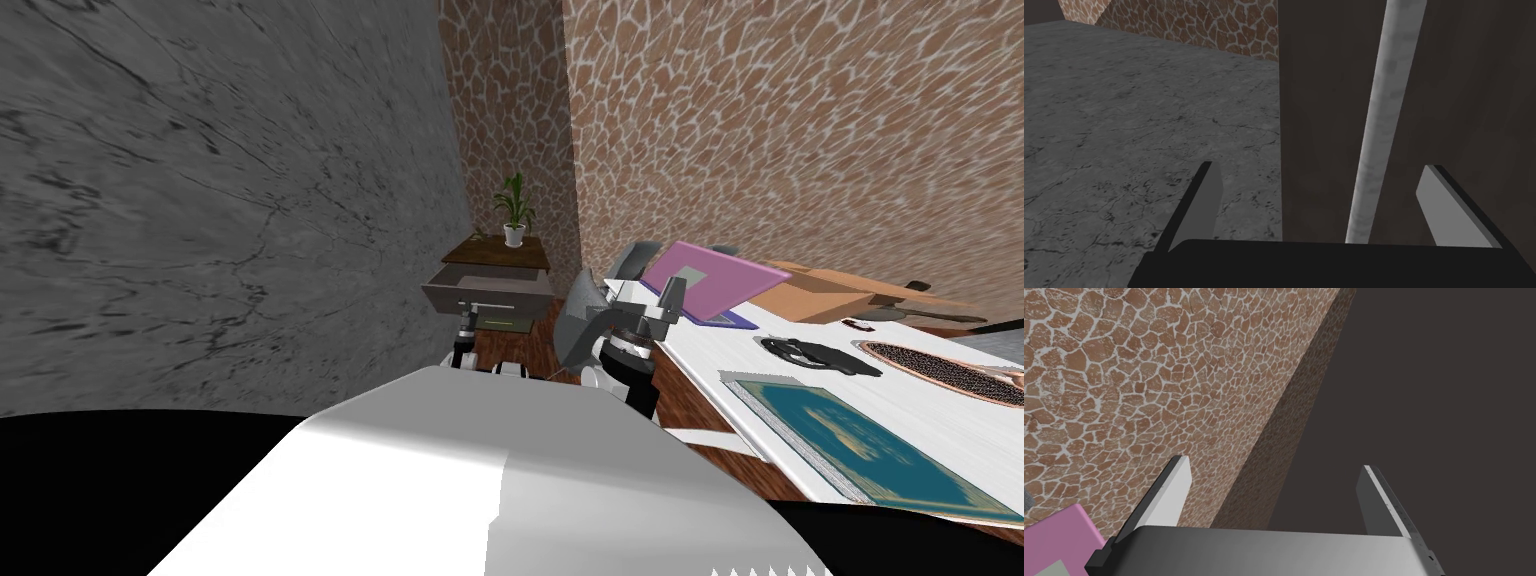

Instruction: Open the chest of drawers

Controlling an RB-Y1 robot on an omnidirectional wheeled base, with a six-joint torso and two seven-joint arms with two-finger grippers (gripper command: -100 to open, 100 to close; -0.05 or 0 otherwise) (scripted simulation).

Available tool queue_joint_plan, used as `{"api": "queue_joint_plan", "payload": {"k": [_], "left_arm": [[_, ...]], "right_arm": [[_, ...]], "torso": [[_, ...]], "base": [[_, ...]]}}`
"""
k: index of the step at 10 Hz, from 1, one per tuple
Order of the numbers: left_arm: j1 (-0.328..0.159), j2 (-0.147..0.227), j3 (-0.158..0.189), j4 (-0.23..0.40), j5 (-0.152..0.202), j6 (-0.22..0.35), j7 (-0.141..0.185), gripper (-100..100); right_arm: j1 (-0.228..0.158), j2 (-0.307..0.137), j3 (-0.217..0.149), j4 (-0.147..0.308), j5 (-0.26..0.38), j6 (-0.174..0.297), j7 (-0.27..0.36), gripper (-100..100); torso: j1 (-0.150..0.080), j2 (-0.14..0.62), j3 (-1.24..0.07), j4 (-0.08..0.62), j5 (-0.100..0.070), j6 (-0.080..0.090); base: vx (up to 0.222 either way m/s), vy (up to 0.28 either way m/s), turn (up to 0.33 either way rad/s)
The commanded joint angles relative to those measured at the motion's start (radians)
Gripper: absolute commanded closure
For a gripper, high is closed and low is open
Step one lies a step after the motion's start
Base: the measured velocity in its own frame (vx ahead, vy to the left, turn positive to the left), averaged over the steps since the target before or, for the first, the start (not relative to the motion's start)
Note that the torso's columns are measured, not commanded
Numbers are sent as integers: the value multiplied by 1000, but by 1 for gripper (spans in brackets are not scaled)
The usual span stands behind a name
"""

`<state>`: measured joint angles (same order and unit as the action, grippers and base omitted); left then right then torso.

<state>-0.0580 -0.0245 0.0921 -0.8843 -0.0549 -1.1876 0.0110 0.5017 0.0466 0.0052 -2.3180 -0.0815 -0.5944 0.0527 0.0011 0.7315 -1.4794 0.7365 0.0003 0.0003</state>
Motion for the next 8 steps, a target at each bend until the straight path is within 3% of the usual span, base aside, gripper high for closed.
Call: {"api": "queue_joint_plan", "payload": {"k": [1, 7, 8], "left_arm": [[-36, 5, 2, -24, 5, 63, 1, -100], [-137, 9, 5, -68, 15, 202, -4, -100], [-117, 4, 3, -61, 12, 202, -5, -100]], "right_arm": [[0, 0, 0, 0, 0, 0, 0, 0], [0, 0, 0, 0, 0, 0, 0, 0], [0, 0, 0, 0, 0, 0, 0, 0]], "torso": [[0, -3, -2, -1, 0, 0], [-3, 14, 8, 10, -4, -2], [-4, 16, 9, 11, -4, -2]], "base": [[-41, 2, 32], [-69, 3, 29], [-23, -3, 1]]}}
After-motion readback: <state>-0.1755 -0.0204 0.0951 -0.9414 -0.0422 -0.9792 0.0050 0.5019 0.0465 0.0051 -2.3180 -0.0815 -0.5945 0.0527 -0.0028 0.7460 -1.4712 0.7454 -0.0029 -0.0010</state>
